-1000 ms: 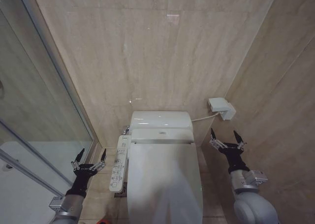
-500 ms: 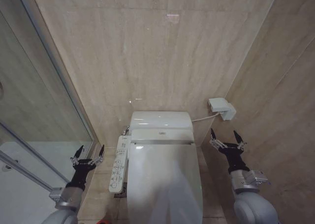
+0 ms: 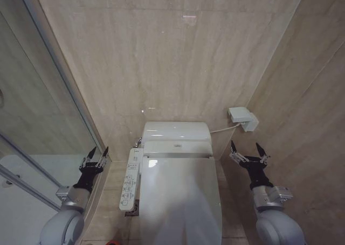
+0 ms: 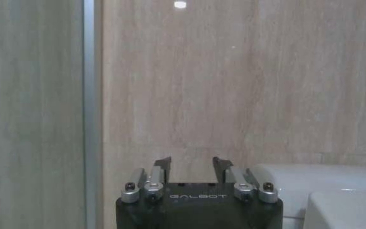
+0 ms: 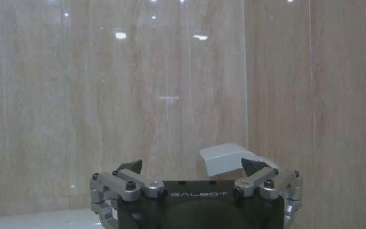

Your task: Open the toilet lid, clean the toilet bowl with a toilet brush, close the toilet lid, and flush.

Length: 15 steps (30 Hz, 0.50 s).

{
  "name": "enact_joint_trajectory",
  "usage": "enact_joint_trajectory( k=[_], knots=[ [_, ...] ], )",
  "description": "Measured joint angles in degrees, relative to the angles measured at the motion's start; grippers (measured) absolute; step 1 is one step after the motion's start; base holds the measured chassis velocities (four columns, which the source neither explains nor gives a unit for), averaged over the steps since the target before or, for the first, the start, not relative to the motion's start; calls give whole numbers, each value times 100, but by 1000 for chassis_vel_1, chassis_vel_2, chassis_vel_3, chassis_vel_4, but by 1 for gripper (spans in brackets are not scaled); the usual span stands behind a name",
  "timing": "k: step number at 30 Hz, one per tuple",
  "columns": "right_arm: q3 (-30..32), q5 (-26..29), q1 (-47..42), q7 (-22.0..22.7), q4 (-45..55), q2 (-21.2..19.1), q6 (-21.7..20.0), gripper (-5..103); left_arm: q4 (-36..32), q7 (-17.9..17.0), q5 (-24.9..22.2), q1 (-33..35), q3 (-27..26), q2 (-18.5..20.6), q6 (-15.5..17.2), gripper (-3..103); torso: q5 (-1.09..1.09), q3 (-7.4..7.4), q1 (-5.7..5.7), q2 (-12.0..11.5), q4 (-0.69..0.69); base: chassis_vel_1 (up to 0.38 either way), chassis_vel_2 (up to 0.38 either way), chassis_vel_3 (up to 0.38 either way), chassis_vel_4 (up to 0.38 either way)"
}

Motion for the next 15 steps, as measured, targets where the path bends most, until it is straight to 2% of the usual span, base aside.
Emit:
enact_joint_trajectory(
  k=[1, 2, 10, 11, 15],
  knots=[
    [0, 0, 0, 0, 0, 0, 0, 100, 52, 33, -87, -61, 29, 69, -4, 63, 0, 0, 0, 0, 0, 0, 0, 0, 0],
    [0, 0, 0, 0, 0, 0, 0, 100, 124, 74, -181, -130, 60, 161, -20, 36, 0, 0, 0, 0, 0, 0, 0, 0, 0],
    [0, 0, 1, 0, 0, 0, 1, 100, 714, 209, -392, -599, 211, 642, -172, 36, 0, -1, 0, 0, 0, 0, 0, 0, 0],
    [0, 0, 0, 1, 0, 0, 0, 100, 806, 228, -425, -688, 234, 705, -177, 8, -1, 0, 0, 0, 0, 0, 0, 0, 0],
    [0, 0, 0, 0, 0, 0, 0, 100, 1243, 365, -578, -1188, 398, 893, -264, 8, -1, -1, 0, 0, 0, 0, 0, 0, 0]
  ],
)
